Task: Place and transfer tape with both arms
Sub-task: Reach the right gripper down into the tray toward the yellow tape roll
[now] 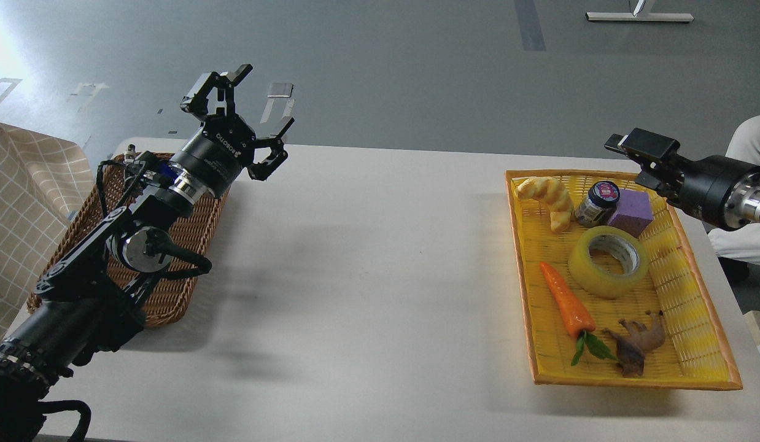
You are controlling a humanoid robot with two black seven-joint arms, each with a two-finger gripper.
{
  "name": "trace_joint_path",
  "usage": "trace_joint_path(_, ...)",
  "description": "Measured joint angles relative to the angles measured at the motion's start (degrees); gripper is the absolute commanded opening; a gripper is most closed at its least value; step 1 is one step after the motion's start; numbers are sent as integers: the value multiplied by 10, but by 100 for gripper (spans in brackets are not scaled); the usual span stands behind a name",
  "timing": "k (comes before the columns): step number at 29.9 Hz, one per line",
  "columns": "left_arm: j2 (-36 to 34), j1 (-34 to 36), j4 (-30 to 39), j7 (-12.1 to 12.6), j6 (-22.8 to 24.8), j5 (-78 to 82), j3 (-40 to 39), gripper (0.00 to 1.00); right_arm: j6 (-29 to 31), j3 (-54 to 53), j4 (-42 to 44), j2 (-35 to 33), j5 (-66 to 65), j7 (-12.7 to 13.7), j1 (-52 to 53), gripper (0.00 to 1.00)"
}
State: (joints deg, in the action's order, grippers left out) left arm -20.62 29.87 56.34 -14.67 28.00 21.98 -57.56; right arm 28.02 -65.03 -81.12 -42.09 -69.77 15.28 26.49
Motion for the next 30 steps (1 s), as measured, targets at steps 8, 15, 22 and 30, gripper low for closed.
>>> trace_joint_path(8, 0, -2, 0, 0, 0, 0, 1, 100, 0, 48, -34, -54, -104, -2, 1, 98)
trace_joint_path(15, 1, -3, 0, 0, 0, 1, 1, 100, 0, 52, -44, -58, -235, -2, -25, 96)
trace_joint_path(22, 1, -3, 0, 0, 0, 1, 1, 100, 0, 78, -39, -51, -309, -5, -49, 93)
trace_joint_path(30, 1, -3, 1, 0, 0, 1, 1, 100, 0, 106, 0, -30, -331, -7, -47, 89)
